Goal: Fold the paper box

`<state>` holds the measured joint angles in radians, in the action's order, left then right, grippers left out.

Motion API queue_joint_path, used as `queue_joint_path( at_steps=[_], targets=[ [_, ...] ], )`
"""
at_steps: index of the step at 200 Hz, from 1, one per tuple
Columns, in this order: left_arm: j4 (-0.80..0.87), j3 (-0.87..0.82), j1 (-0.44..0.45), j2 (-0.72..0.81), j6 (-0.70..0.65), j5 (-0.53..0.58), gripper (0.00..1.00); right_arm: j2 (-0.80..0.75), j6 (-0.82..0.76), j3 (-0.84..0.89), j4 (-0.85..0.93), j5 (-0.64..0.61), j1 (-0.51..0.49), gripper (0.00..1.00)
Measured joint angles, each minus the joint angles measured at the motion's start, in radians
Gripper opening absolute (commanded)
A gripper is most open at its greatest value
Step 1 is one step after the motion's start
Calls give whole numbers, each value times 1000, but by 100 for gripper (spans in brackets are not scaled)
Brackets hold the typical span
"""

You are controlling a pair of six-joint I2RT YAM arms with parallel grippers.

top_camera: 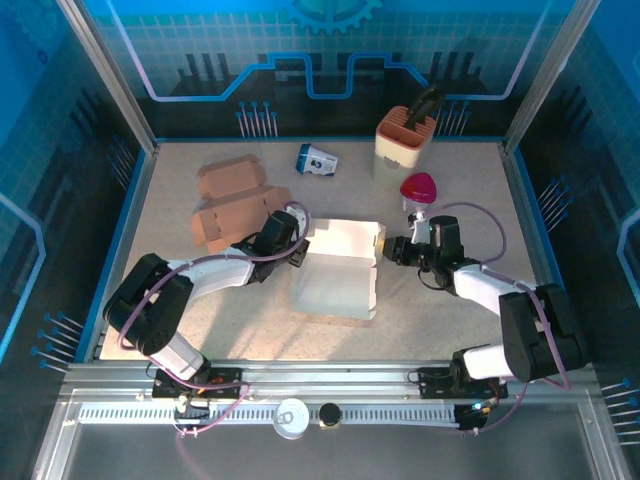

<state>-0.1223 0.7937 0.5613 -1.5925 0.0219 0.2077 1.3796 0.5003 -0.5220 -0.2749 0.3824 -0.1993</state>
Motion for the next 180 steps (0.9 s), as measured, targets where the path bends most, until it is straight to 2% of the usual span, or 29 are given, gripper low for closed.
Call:
queue_joint_path(
  at_steps=[77, 151, 180],
  targets=[
    [-18, 0, 0, 0, -6, 6, 0, 1, -72, -43, 27, -61, -71, 36],
    [-18, 0, 0, 0, -7, 10, 0, 24, -114, -77, 55, -88, -77, 35],
    [-19, 0, 0, 0, -6, 19, 0, 9, -90, -74, 56, -94, -77, 43]
  ],
)
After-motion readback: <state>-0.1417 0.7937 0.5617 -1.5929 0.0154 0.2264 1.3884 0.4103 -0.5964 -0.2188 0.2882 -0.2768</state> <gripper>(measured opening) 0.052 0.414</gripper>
